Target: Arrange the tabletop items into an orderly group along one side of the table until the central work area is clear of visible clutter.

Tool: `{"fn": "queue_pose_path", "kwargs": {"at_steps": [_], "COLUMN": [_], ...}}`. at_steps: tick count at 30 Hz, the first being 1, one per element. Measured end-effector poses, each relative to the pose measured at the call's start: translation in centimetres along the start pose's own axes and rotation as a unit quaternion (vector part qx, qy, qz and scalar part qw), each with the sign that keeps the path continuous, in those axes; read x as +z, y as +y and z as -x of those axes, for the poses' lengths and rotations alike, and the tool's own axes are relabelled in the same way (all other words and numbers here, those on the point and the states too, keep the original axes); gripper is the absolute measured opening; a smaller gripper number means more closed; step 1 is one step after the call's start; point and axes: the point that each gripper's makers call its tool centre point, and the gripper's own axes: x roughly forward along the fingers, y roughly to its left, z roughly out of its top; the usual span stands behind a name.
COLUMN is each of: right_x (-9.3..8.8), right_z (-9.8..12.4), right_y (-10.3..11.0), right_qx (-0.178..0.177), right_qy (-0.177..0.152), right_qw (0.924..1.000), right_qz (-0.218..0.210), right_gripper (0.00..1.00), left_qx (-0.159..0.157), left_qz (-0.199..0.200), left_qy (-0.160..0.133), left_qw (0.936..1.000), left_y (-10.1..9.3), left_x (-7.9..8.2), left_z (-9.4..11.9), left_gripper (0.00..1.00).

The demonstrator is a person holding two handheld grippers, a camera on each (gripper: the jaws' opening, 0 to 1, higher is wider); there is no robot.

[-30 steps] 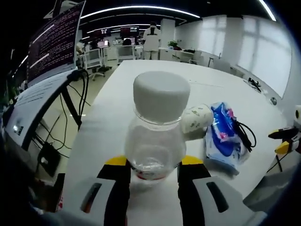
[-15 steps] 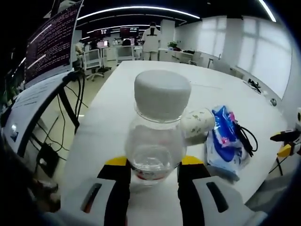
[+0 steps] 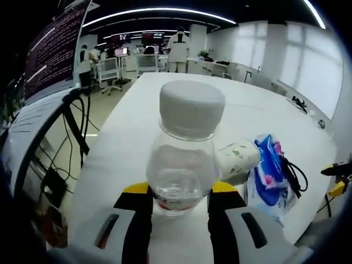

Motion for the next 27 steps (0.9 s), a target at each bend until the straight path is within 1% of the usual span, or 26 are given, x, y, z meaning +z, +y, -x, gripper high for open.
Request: {"fn": "queue_pose_path", "kwargs": {"at_steps": [6,8,11,15,17,19,27], "right_x": [0.0,0.0,-0.1,-0.2,-0.5,-0.9,-1.0], "right_z": [0.0,0.0,0.1,0.2,0.3,0.5,0.8], "right_y": [-0.6,-0.8,-0.6,-0.5,-0.4,-0.4,-0.7], "right_qx": [-0.001,0.000,0.000,0.000,0.000,-0.001,-0.009], "right_qy": [0.001,0.001,0.004,0.006,0.008,0.012,0.010], "right_qw": [1.0000,1.0000,1.0000,1.0000,1.0000,0.9999,0.9998], "right_qz": [-0.002,-0.001,0.000,-0.002,-0.003,-0.004,-0.016], "right_gripper": [0.66,0.66,0.66,0.66,0.66,0.66,0.66], "left_qx": [-0.001,-0.003,-0.006,-0.009,-0.010,-0.014,-0.020], "left_qz": [0.001,0.001,0.006,0.004,0.005,0.009,0.008], "left_qy": [-0.002,-0.003,-0.008,-0.013,-0.015,-0.017,-0.021], "left_qw": [1.0000,1.0000,0.9999,0.9999,0.9998,0.9997,0.9995], "left_y": [0.2,0.2,0.4,-0.2,-0.2,-0.5,-0.3], "left_x": [0.7,1.2,1.7,2.6,2.9,3.1,4.3], "left_z": [-1.0,-1.7,-2.5,-3.1,-3.7,-3.8,-5.6], "left_gripper": [0.38,0.38,0.38,0.38,0.38,0.38,0.38]}}
